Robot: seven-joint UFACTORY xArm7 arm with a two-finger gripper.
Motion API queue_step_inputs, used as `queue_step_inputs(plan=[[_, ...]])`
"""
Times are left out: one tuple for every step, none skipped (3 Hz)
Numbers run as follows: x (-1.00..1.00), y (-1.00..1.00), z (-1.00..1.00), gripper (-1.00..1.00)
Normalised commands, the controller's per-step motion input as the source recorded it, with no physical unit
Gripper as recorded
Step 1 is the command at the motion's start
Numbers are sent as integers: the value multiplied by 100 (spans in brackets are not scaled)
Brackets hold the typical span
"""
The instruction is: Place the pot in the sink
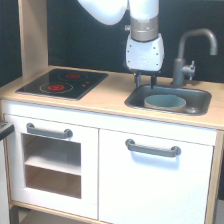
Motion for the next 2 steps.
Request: queue_step_inputs(plan=[[-25, -10, 31, 100], [-26, -13, 30, 100]])
